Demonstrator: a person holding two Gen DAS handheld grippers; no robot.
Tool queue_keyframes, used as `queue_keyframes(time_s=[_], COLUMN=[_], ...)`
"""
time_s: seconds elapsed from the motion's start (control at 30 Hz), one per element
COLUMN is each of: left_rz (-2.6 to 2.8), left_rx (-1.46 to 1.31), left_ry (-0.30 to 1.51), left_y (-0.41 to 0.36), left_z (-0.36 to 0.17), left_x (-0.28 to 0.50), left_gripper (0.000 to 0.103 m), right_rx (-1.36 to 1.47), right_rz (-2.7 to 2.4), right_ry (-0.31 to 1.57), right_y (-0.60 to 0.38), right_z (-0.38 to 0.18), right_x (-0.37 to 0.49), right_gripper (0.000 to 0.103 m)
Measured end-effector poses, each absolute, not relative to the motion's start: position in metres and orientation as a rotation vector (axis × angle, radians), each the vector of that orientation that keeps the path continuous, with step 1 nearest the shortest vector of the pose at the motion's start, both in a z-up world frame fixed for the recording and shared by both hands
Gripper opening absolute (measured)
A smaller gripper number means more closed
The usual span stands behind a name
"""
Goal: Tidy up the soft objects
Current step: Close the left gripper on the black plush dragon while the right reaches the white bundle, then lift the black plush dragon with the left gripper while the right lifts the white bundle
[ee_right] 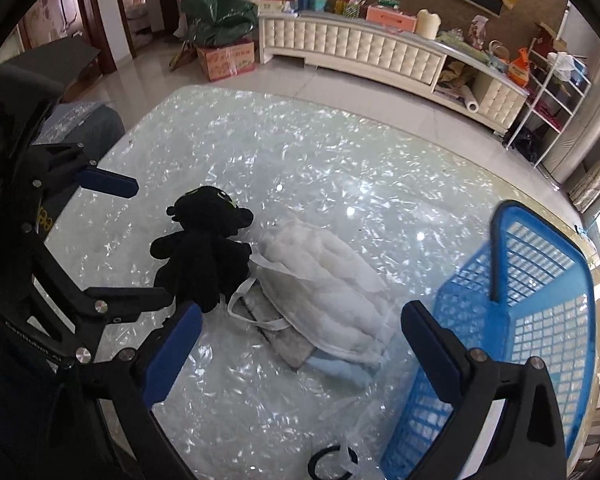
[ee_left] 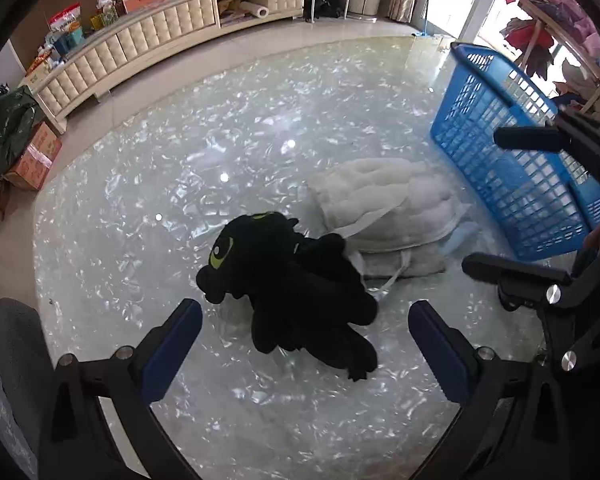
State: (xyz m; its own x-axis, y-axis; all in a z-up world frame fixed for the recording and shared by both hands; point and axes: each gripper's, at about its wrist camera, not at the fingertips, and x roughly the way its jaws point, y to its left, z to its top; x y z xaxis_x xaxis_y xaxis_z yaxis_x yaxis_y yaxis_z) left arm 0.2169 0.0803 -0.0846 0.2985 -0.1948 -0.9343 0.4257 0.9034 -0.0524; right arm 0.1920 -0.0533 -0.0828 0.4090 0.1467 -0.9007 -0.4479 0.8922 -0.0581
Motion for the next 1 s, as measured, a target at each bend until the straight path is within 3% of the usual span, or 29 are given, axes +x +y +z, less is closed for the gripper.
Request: queue_keyframes(time_s=[0.6, 0.67, 0.8, 0.87, 0.93, 1.0], left_rz=[-0.366, -0.376, -0.392, -0.398, -0.409, -0.444], left_rx=[0.076, 0.057, 0.027, 0.021, 0.0, -0.036], left_ry=[1.318, 1.329, 1.343, 1.35, 1.364, 1.381], left_y=[0.111, 0.113, 0.113, 0.112, 0.108, 0.106], left_z=[-0.14, -0.147, -0.154, -0.158, -0.164, -0.166], left_x=[0.258, 0.26, 0.259, 0.258, 0.255, 0.254], left_gripper=[0.103, 0.102, 0.098, 0.094, 0.076, 0.07], right_rx=[-0.487, -0.487, -0.472, -0.45, -0.428, -0.409], right_rz=[0.408, 0.4, 0.363, 0.361, 0.364, 0.377], right_ry=[1.321, 1.364, 1.42, 1.449, 1.468, 1.463], right_y=[-0.035, -0.033, -0.033, -0.034, -0.036, -0.037], right_z=[-0.143, -0.154, -0.174, -0.183, -0.191, -0.192], right_x=[0.26, 0.267, 0.278, 0.282, 0.283, 0.283], right_gripper=[0.095, 0.091, 0.087, 0.081, 0.076, 0.07])
